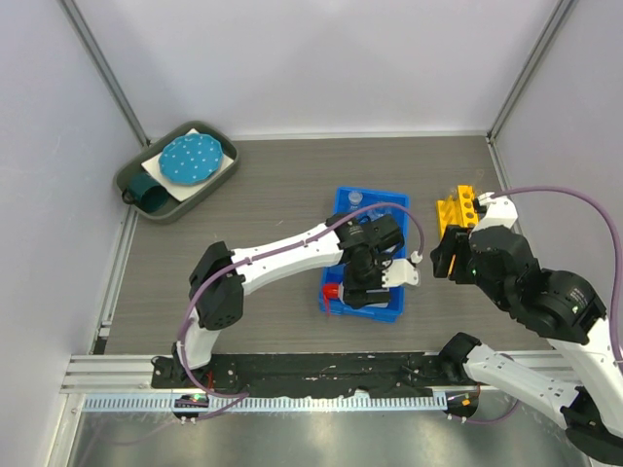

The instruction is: Organize the chemistry lab equipment

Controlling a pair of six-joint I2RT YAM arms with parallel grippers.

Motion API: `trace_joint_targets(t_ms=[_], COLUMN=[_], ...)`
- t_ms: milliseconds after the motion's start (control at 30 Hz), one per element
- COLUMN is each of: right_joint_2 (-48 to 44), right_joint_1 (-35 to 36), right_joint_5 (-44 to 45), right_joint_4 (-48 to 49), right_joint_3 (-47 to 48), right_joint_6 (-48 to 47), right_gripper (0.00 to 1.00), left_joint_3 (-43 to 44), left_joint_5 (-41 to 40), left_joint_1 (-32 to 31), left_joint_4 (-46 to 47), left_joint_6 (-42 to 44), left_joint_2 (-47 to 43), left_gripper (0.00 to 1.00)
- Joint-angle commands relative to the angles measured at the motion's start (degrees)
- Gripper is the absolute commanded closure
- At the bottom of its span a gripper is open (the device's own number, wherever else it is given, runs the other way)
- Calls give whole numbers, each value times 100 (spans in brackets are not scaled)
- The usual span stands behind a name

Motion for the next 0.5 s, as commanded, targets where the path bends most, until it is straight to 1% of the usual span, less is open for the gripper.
trace_joint_targets(t_ms=[0,133,267,467], right_joint_2=[-62,-97,-141,-177], right_joint_1=[47,39,39,39], right_joint_5=[25,42,25,69], right_joint_4=[182,190,182,199], right_joint_3=[-15,-59,-120,-208], right_joint_6=[85,102,102,85], right_gripper=[37,37,37,36], left_joint_3=[381,627,1048,1032], left_joint_5=[113,60,77,113], left_joint_1=[-33,-33,-33,-60], left_joint_4=[-71,-221,-502,-494], left_joint_6=[230,336,353,318], left_joint_2=[90,301,643,697], left_gripper=[34,34,34,33])
